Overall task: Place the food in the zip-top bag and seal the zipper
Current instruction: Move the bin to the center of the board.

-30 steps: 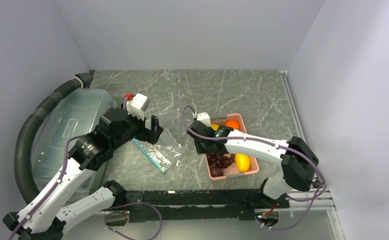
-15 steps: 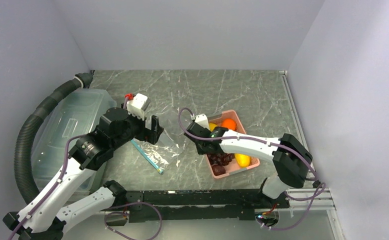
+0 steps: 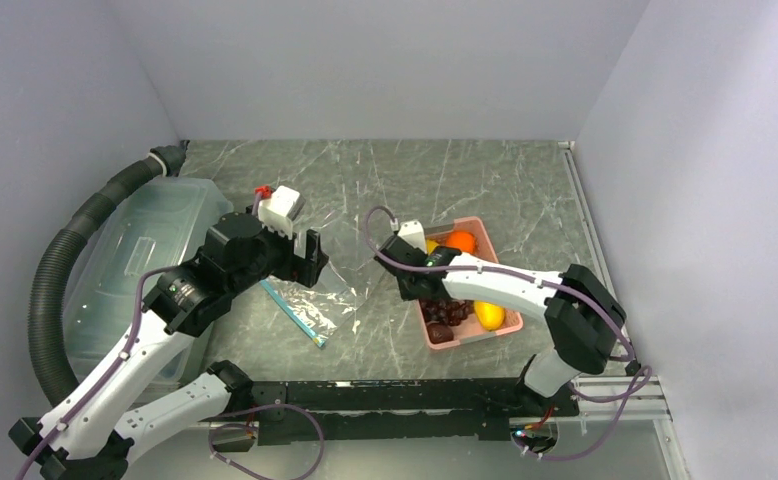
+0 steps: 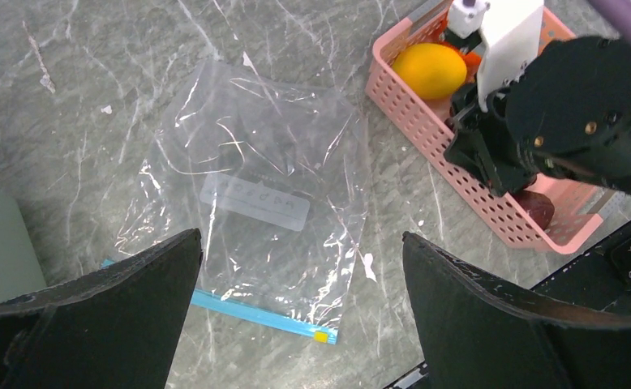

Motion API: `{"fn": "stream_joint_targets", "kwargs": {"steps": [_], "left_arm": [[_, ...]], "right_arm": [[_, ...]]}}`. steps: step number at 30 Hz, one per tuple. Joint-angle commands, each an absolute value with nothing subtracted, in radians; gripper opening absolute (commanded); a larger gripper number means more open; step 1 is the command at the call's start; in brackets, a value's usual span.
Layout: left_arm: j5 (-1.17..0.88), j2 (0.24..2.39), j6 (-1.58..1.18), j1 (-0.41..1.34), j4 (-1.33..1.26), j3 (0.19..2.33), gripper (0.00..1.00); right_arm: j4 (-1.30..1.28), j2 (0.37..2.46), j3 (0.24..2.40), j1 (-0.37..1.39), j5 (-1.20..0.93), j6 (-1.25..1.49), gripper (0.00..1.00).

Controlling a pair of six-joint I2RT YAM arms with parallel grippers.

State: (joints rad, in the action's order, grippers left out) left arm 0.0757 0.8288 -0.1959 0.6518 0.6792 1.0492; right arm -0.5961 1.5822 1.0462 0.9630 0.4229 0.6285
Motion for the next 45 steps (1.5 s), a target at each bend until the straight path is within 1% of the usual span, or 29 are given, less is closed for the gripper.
{"fn": "stream_joint_targets", "kwargs": {"steps": [1,12,17,23,34,41,42,45], "left_arm": [[0.088,0.826,-0.175,0.655,0.669,1.044,0.99],[0.096,0.829,-0.176,0.654,0.671,1.043,0.99],[0.1,0.834,-0.174,0.654,0.673,1.044,0.99],[0.1,0.837,-0.174,0.654,0.672,1.043,0.99],[0.107,0.838,-0.169,0.655,0.674,1.043,0.99],[0.109,0.838,-0.166,0.654,0.674,1.043,0.99],[0.109,0.838,-0.167,0.654,0.674,1.043,0.99],[0.11,0.839,-0.165,0.653,0.675,1.043,0.99]], "right_arm": [[-0.579,1.515,1.035,0.902,0.481,0.621,0.0],[-0.529,1.456,0.997,0.756,0.457,0.511,0.0],[-0.525,1.492,1.026,0.723,0.466,0.458,0.0],[-0.473,1.531,1.043,0.675,0.42,0.391,0.0],[-0.455,1.661,1.137,0.641,0.377,0.414,0.0],[-0.462,1.685,1.174,0.641,0.368,0.442,0.0],[-0.465,1.689,1.181,0.641,0.365,0.446,0.0],[-0.483,1.695,1.203,0.641,0.371,0.456,0.09]]}}
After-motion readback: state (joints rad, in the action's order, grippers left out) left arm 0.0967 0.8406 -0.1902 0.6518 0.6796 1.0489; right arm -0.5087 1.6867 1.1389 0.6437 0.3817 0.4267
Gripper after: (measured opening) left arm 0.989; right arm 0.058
